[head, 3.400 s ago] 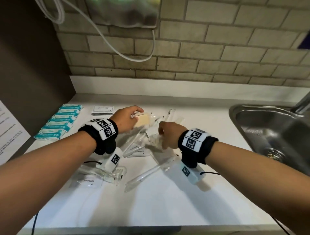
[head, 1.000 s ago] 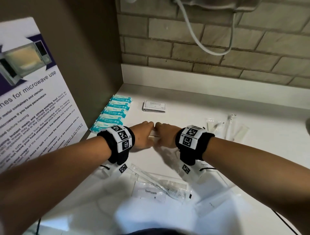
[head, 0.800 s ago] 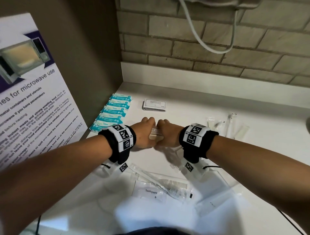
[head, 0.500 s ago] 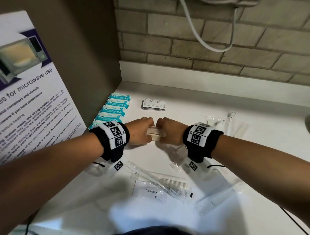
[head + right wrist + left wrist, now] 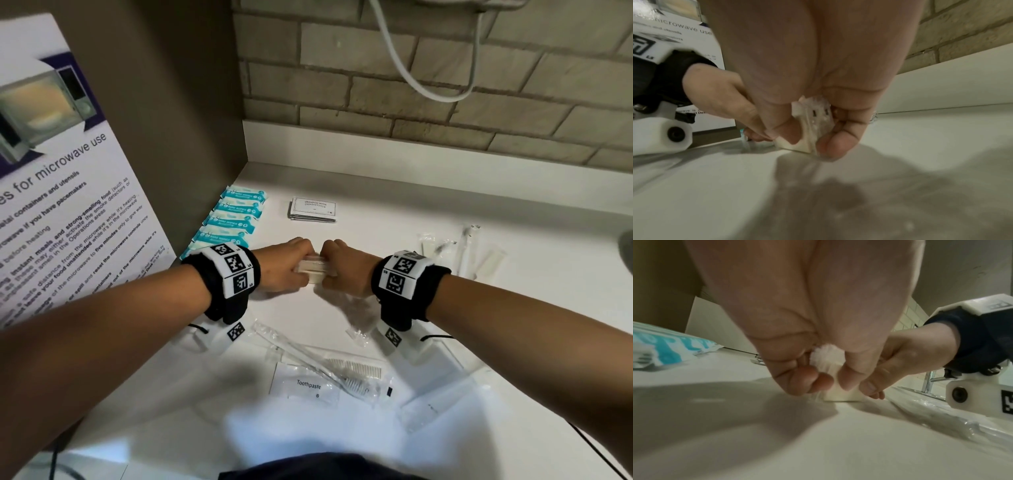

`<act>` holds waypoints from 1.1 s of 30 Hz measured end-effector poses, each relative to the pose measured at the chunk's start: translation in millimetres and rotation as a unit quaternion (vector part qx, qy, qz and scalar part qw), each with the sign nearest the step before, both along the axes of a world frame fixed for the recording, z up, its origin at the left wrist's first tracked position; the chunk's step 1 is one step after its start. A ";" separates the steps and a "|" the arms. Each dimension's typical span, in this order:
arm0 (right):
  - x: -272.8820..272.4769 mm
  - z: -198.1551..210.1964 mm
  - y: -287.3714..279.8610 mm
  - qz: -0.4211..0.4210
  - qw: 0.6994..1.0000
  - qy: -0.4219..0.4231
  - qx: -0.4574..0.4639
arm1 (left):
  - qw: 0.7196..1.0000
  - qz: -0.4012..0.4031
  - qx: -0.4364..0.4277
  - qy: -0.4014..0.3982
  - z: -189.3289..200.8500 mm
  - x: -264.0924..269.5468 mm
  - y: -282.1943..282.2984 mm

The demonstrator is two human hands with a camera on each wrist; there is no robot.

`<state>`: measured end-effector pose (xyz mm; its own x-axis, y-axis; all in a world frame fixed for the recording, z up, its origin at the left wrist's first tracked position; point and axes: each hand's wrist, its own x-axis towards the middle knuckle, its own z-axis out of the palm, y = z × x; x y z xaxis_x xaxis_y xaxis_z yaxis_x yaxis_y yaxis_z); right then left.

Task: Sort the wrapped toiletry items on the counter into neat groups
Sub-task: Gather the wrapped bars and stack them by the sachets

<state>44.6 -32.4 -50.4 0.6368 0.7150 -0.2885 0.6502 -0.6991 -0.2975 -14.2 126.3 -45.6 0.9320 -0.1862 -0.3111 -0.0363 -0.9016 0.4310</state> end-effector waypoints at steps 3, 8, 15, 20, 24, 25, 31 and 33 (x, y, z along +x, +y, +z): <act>1.5 0.6 -4.2 0.004 1.000 -0.011 0.028 | 0.999 0.000 -0.026 -0.027 -0.7 0.0 3.8; 5.7 11.5 -9.5 0.009 0.998 -0.034 0.048 | 0.995 0.027 -0.063 -0.068 1.3 1.0 8.8; 30.2 39.3 -8.9 -0.054 0.984 0.022 0.167 | 0.982 0.096 -0.144 -0.079 25.9 17.3 26.5; 49.8 58.0 -1.0 -0.099 0.958 0.131 0.237 | 0.954 0.139 -0.258 -0.057 42.5 33.0 39.6; 53.5 56.7 2.2 -0.137 0.926 0.225 0.271 | 0.937 0.166 -0.307 -0.031 41.5 36.1 42.3; 53.3 53.8 3.1 -0.145 0.922 0.238 0.268 | 0.933 0.172 -0.314 -0.021 38.2 36.3 42.1; 55.0 22.5 13.5 -0.204 0.919 0.275 0.198 | 0.927 0.232 -0.295 0.027 7.6 38.6 43.5; 53.8 18.8 17.4 -0.217 0.919 0.275 0.181 | 0.912 0.263 -0.312 0.046 2.3 40.9 43.4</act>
